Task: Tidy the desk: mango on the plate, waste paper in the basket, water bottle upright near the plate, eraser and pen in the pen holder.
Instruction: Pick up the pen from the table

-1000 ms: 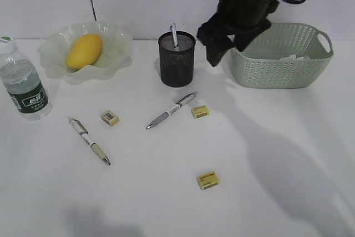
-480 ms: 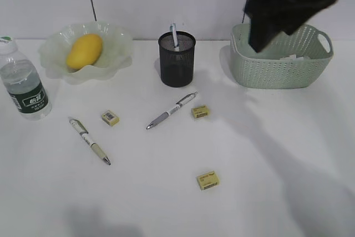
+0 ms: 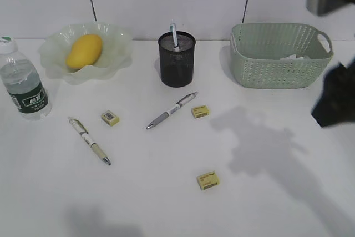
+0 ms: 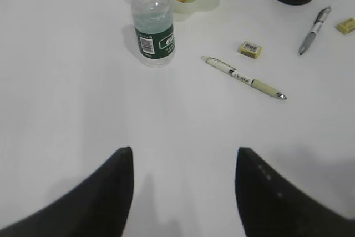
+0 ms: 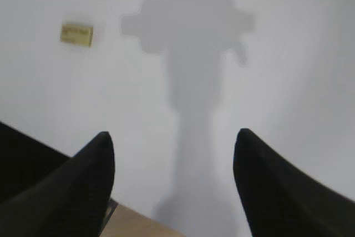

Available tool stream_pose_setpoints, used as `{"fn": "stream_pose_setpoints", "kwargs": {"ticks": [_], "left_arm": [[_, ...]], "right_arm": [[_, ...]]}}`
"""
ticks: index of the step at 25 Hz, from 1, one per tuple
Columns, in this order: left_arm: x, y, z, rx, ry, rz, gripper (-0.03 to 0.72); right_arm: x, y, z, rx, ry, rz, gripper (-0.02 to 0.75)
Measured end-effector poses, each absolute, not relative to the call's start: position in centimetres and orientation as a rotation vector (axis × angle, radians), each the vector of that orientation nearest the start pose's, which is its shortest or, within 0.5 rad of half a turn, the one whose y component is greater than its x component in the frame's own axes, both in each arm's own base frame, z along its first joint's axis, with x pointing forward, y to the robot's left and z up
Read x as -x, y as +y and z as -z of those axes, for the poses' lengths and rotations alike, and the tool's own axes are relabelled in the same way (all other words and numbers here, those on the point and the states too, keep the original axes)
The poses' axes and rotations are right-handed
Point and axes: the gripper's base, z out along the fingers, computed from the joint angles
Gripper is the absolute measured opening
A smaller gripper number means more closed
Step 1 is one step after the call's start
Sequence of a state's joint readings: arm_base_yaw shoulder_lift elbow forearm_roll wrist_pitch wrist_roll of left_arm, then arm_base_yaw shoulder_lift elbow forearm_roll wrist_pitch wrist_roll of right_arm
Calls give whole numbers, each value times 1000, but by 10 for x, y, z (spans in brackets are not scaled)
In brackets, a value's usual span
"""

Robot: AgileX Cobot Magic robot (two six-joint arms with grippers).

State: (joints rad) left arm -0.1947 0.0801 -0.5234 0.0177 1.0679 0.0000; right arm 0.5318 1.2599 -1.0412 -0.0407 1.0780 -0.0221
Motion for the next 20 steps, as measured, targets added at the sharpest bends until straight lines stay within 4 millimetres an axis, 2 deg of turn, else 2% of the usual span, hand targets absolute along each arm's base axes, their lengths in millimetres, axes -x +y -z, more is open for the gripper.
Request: {"fn": "stream_pose_setpoints", "kwargs": {"ticks": [4, 10, 15, 20], "left_arm": [[-5, 0, -283, -205, 2100, 95, 444], [-5, 0, -283, -205, 2100, 95, 444], [-5, 0, -283, -205, 2100, 95, 444], [-5, 0, -283, -205, 2100, 95, 444]], "right_arm": [[-175, 99, -292, 761, 2694, -73, 529], [-133, 74, -282, 743, 2661, -87, 529], [-103, 57, -277, 713, 2591, -117, 529], [-81, 44, -270, 693, 2527, -139, 529]]}}
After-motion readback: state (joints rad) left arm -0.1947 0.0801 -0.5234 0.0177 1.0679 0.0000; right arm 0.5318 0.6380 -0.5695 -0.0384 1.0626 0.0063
